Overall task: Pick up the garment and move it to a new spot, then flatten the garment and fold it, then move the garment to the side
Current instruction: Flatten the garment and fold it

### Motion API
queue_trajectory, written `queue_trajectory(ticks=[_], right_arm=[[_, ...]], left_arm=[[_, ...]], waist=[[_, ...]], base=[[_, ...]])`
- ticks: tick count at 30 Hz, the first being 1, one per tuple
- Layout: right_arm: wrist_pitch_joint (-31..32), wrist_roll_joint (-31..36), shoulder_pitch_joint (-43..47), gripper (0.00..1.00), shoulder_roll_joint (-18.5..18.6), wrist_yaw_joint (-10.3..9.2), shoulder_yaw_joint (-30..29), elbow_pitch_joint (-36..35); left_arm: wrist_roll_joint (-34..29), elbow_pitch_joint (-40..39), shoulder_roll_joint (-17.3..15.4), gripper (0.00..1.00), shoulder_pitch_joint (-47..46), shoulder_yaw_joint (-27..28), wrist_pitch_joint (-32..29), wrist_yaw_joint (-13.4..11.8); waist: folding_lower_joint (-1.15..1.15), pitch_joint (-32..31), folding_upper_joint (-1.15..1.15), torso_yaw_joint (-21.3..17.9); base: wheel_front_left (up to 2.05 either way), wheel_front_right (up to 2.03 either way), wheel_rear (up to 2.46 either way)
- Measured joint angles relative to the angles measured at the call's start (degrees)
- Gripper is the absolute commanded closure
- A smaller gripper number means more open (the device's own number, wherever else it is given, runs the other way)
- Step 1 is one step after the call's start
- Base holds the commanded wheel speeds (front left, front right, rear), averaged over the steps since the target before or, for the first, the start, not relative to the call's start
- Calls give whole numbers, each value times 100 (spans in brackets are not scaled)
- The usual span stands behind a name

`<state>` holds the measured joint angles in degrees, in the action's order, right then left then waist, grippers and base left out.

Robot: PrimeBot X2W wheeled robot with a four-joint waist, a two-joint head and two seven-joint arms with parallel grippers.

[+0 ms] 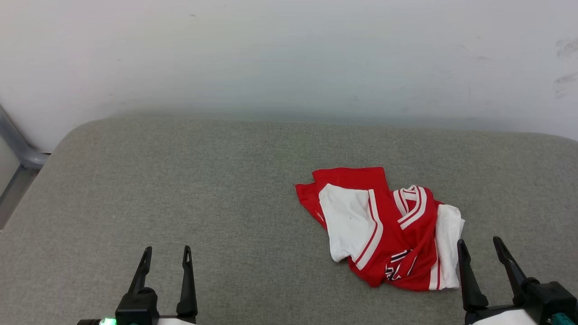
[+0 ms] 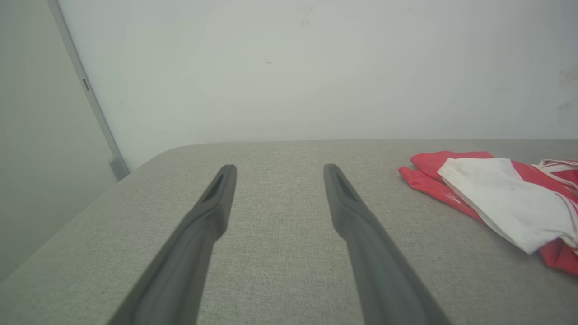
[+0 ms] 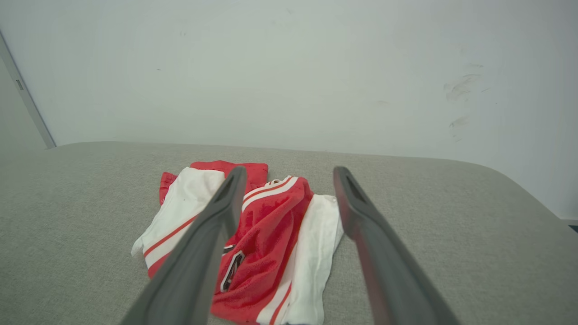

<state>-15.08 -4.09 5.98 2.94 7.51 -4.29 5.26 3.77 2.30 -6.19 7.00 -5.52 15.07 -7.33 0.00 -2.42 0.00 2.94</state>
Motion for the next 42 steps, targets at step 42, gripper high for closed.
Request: queue_trajectory(ticks=[42], right_arm=[[0,-43,-977,0,1,0,160,-180]], left_arm=[[3360,1519,-1845,0,-5781,-3700,-3398,1474]], waist=[[2,1456,0,-911]], base=[[0,0,0]])
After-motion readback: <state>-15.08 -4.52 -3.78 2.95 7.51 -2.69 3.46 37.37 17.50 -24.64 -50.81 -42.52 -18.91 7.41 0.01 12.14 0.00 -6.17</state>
